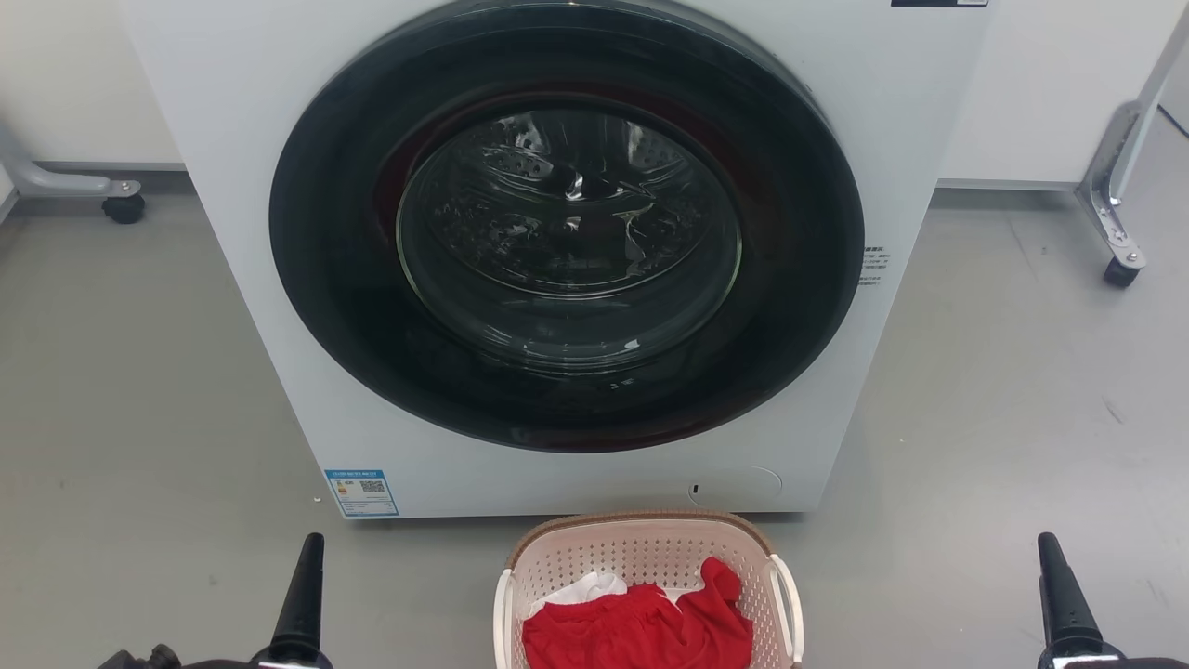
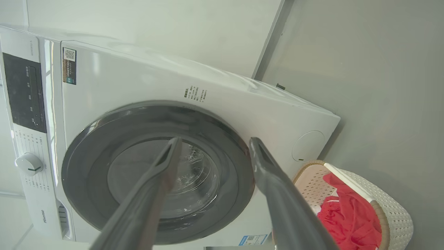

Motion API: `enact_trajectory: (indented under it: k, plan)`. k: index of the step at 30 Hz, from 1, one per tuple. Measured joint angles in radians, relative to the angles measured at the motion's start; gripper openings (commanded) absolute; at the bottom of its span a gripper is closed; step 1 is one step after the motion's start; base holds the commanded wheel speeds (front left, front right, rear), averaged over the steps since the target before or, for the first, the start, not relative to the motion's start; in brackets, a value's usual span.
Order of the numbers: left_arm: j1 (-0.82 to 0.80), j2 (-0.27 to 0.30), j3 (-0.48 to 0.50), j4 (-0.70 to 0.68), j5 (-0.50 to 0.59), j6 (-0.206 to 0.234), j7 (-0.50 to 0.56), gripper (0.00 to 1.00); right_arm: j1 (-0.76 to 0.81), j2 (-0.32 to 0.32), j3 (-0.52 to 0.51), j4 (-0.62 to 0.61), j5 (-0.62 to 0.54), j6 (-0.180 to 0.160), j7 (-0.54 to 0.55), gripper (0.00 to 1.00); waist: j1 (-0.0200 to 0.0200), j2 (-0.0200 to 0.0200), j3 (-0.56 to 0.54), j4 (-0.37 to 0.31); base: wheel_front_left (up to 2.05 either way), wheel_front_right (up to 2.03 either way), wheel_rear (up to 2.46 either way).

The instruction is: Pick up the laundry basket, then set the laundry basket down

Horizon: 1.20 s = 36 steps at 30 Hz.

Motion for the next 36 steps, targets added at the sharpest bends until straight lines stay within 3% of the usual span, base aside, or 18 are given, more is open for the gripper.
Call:
enact_trajectory:
  k: [22,36]
  plan:
    - [-0.02,0.059,-0.125,-0.026,0.44,0.098,-0.081,1.0,-0.002,-0.091,0.159,-0.014,-0.437,-0.097,-0.089,1.0,0.0,0.0,-0.005,0.002,0.0,0.0,0.0]
    - [-0.021,0.074,-0.194,-0.016,0.651,0.138,-0.132,1.0,-0.002,-0.114,0.231,-0.008,-0.628,-0.132,-0.141,1.0,0.0,0.0,-0.008,0.002,0.0,0.0,0.0]
